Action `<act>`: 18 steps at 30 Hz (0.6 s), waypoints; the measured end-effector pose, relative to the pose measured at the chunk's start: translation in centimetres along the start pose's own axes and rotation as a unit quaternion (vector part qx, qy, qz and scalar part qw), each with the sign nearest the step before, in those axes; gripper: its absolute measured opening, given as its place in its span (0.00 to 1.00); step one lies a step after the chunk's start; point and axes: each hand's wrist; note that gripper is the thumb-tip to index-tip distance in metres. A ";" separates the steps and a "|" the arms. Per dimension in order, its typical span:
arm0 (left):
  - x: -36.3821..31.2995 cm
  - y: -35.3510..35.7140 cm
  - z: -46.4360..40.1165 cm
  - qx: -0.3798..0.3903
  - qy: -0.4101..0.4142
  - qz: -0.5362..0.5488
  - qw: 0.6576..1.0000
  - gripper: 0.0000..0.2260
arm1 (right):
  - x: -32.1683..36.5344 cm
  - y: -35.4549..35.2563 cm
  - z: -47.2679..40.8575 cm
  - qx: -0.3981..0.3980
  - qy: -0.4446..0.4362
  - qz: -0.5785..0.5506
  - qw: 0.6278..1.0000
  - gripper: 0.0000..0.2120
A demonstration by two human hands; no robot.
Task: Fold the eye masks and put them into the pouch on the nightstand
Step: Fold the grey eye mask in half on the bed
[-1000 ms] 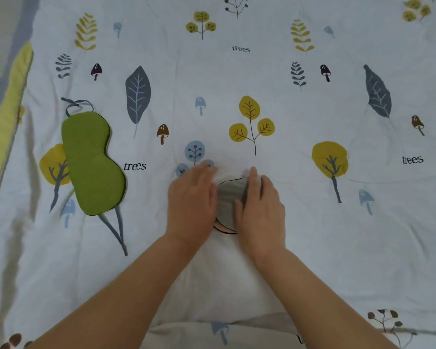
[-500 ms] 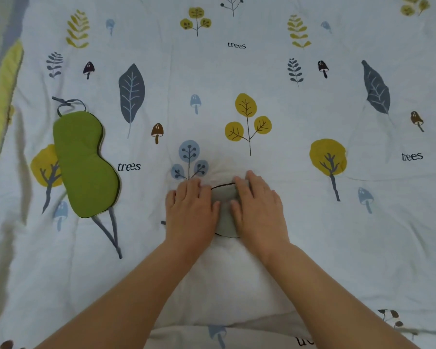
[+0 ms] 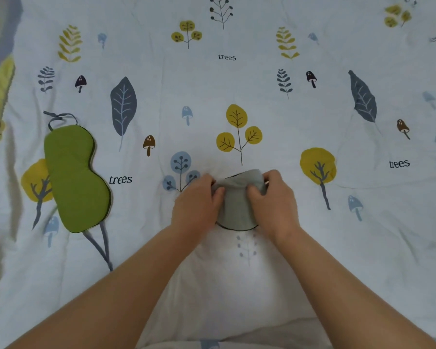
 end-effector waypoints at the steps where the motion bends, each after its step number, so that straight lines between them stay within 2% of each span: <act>1: -0.5 0.2 -0.8 -0.004 -0.002 0.020 1.000 0.11 | 0.0 -0.5 -0.7 -0.011 -0.004 0.002 1.000 0.07; 5: -2.3 1.4 -4.0 -0.024 -0.020 0.073 0.997 0.10 | -0.4 -1.6 -3.5 -0.038 -0.002 0.043 0.998 0.11; 11: -1.9 2.8 -5.6 0.020 -0.036 0.047 0.998 0.12 | -1.3 -0.9 -4.8 -0.010 0.025 0.157 0.987 0.12; 18: -2.1 1.4 -5.1 0.022 -0.060 0.030 0.998 0.17 | -0.3 -1.1 -3.4 -0.063 0.022 0.201 0.977 0.17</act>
Point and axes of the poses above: each hand's wrist, its own z-axis away from the middle knuckle, its own y-axis out of the palm, x = y × z, and after that the axes turned 1 degree about -z, right-handed
